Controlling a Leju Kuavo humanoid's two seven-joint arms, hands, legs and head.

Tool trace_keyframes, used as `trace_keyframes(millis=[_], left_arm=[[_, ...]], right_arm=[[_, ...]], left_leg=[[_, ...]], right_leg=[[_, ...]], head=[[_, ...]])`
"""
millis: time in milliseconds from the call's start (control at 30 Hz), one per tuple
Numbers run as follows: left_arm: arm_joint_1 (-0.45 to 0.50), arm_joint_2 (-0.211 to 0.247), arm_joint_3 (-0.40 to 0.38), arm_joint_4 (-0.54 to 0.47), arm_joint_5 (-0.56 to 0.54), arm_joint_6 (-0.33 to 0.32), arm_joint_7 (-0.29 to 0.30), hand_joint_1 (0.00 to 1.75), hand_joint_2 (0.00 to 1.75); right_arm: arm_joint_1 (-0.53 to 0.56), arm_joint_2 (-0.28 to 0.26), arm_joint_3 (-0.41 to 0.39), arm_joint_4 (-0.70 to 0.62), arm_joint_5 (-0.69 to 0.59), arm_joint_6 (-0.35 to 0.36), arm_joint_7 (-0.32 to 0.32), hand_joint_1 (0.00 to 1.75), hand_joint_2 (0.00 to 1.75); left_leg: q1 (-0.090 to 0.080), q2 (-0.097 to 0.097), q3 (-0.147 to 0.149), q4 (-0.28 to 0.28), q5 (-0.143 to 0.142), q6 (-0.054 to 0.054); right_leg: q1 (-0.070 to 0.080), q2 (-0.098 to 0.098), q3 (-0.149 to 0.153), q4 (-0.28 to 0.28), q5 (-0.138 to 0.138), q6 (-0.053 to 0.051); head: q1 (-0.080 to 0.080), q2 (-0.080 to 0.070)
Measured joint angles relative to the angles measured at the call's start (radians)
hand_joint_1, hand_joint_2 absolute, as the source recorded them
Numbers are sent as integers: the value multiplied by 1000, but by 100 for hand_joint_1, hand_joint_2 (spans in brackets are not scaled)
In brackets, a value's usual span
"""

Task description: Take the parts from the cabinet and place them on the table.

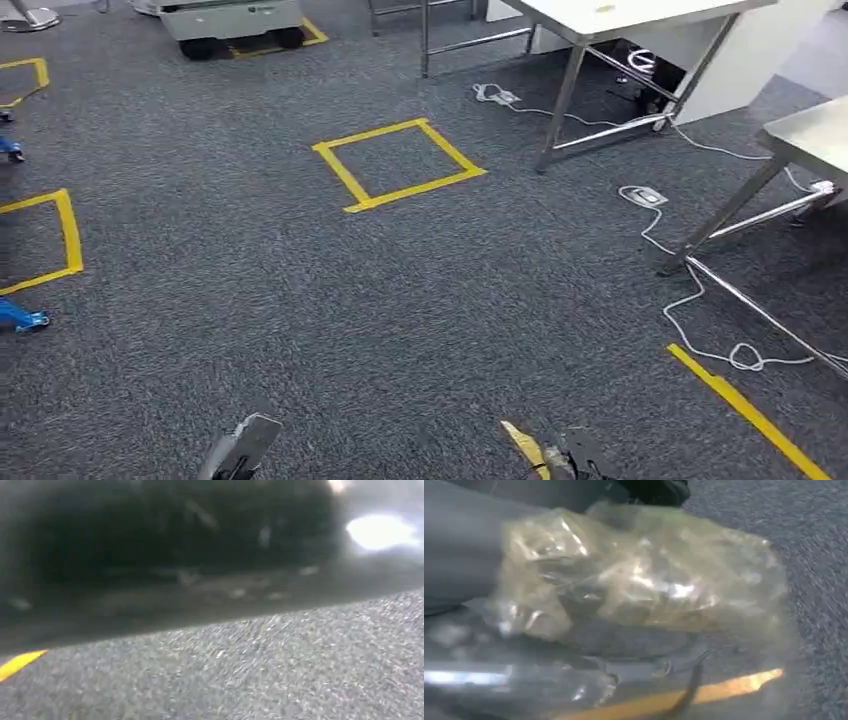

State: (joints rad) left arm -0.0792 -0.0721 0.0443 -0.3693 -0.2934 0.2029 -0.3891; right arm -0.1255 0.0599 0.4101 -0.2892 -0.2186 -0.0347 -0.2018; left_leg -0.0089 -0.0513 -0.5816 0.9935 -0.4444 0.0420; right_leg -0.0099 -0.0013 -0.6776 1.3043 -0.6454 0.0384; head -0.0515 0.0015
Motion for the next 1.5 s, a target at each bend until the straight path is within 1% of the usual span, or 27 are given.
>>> trace_keyframes(millis=[67, 100, 133, 267, 333, 367, 433, 467, 500, 567, 600, 633, 667, 800, 833, 900, 967, 1033, 1100, 1133, 1167, 1200, 1300, 1367, 1400, 1467, 1500], left_arm=[[2, 0, 0, 0, 0, 0, -3, 0, 0], [1, 0, 0, 0, 1, -1, -7, 0, 0], [0, 0, 0, 0, 3, -4, -10, 0, 0], [8, 3, 0, 0, 11, -15, -27, 0, 0], [9, 6, 0, 0, 11, -15, -32, 0, 0], [6, 5, 0, 0, 11, -15, -34, 0, 0], [3, 2, 0, 0, 13, -15, -36, 0, 0], [6, 2, 0, 0, 18, -15, -37, 0, 0], [8, 2, 0, 0, 24, -15, -39, 0, 0], [7, 2, 5, 0, 34, -15, -43, 0, 0], [5, 2, 8, 0, 37, -16, -45, 0, 0], [1, 2, 10, 0, 42, -16, -45, 0, 0], [-3, -7, 10, 0, 43, -18, -46, 0, 0], [-1, -6, 15, 0, 47, -18, -47, 0, 0], [1, -7, 16, 0, 50, -18, -47, 0, 0], [-3, -8, 18, 0, 50, -18, -48, 0, 0], [-6, -10, 18, 0, 50, -18, -48, 0, 0], [-3, -10, 18, 0, 50, -18, -48, 0, 0], [-3, -13, 19, 0, 50, -22, -47, 0, 0], [-4, -15, 19, 0, 53, -28, -48, 0, 0], [-7, -17, 19, 0, 55, -31, -48, 0, 0], [-8, -16, 20, 0, 56, -34, -48, 0, 0], [-1, -17, 20, 0, 59, -44, -56, 0, 0], [-1, -17, 19, 0, 59, -49, -60, 0, 0], [-6, -17, 19, 0, 57, -50, -60, 0, 0], [-9, -18, 19, 0, 56, -50, -60, 0, 0], [-6, -18, 19, 0, 55, -50, -60, 0, 0]], right_arm=[[-1, 0, 0, 0, 6, 0, -3, 0, 0], [-2, 0, 0, 0, 10, 0, -5, 0, 0], [-2, 0, 0, 0, 12, 0, -7, 0, 0], [-3, 0, 0, -1, 24, 2, -13, 0, 0], [-5, -1, 0, -2, 26, 1, -15, 0, 0], [-3, -1, 0, -2, 27, 2, -15, 0, 0], [3, -1, 0, -1, 27, 2, -15, 0, 0], [5, -1, 0, -1, 27, 2, -15, 0, 0], [5, -1, 0, -1, 29, 3, -15, 0, 0], [4, -1, 0, -1, 30, 4, -15, 0, 0], [3, -1, 0, -2, 32, 5, -16, 0, 0], [3, -1, 0, -2, 34, 6, -16, 0, 0], [2, -2, 0, -1, 37, 7, -17, 0, 0], [-1, -3, 0, -2, 40, 10, -17, 0, 0], [-3, -3, 0, -2, 42, 10, -17, 0, 0], [-5, -3, 0, -2, 42, 10, -18, 0, 0], [1, -3, 0, -2, 42, 10, -17, 0, 0], [6, -3, 0, -2, 42, 10, -17, 0, 0], [2, -3, 0, -2, 42, 10, -17, 0, 0], [1, -4, 0, -2, 45, 10, -17, 0, 0], [-1, -7, 0, -2, 45, 10, -17, 0, 0], [0, -7, 0, -2, 47, 10, -19, 0, 0], [8, -8, 0, -2, 48, 13, -25, 0, 0], [8, -12, 0, -2, 48, 13, -32, 0, 0], [11, -13, 0, -2, 48, 15, -33, 0, 0], [21, -16, 0, -2, 48, 15, -34, 0, 0], [24, -18, 0, -2, 48, 16, -34, 0, 0]], left_leg=[[1, -31, 4, 1, 0, -2], [2, -43, 6, 1, 0, -5], [-3, -54, 4, 3, -1, -12], [5, -97, -13, 2, 9, -42], [3, -6, -30, 51, -30, -46], [6, 21, -63, 121, -70, -52], [14, 39, -136, 275, -137, -61], [18, 40, -153, 313, -143, -64], [20, 42, -146, 302, -126, -67], [24, 59, -73, 165, -48, -69], [25, 91, -19, 72, -10, -69], [19, 143, 7, 20, -18, -69], [11, 136, 8, 12, -18, -55], [6, 84, 2, 8, -16, -27], [13, 68, 6, 6, -12, -21], [12, 50, 5, 6, -11, -13], [6, 18, 5, 6, -13, -8], [1, -13, 8, 6, -13, -8], [-2, -42, 12, 7, -14, -8], [0, -55, 12, 7, -14, -8], [-2, -64, 7, 9, -15, -11], [3, -80, 0, 12, -14, -15], [7, -118, -5, 7, -10, -37], [2, -14, -29, 69, -58, -42], [4, 16, -63, 139, -95, -48], [10, 39, -135, 285, -154, -57], [12, 42, -147, 308, -151, -60]], right_leg=[[-2, 16, 65, -159, 104, -4], [-4, 44, 105, -248, 146, -7], [-6, 86, 127, -293, 138, -9], [-4, 49, 141, -309, 145, -25], [-7, 24, 147, -319, 150, -39], [-5, 8, 148, -319, 149, -42], [-2, -23, 148, -319, 146, -45], [-1, -38, 148, -319, 145, -44], [-1, -50, 149, -319, 144, -43], [-1, -76, 153, -319, 140, -38], [-1, -88, 157, -319, 136, -33], [1, -98, 163, -319, 133, -28], [9, -109, 159, -316, 127, -19], [5, -154, 179, -324, 119, 1], [2, -125, 165, -305, 101, 5], [2, -43, 94, -165, 31, 4], [4, -8, 2, -6, -13, -3], [9, 3, -4, -34, 39, -15], [13, 30, 61, -196, 139, -31], [16, 78, 95, -279, 166, -39], [8, 117, 103, -294, 156, -42], [9, 108, 115, -303, 156, -36], [10, 70, 126, -316, 160, -43], [9, 41, 137, -330, 163, -51], [10, 25, 138, -330, 162, -53], [12, -13, 141, -329, 155, -54], [12, -29, 142, -329, 152, -53]], head=[[0, 0], [0, 0], [0, 0], [-1, 0], [-8, 0], [-13, 0], [-12, 0], [-12, 0], [-12, 0], [-12, 0], [-12, 0], [-12, 0], [-11, 0], [-12, 0], [-7, 0], [1, 0], [2, 0], [1, 0], [0, 0], [0, 0], [-2, 0], [-2, 0], [-1, 0], [-10, 0], [-10, 0], [-9, 0], [-10, 0]])
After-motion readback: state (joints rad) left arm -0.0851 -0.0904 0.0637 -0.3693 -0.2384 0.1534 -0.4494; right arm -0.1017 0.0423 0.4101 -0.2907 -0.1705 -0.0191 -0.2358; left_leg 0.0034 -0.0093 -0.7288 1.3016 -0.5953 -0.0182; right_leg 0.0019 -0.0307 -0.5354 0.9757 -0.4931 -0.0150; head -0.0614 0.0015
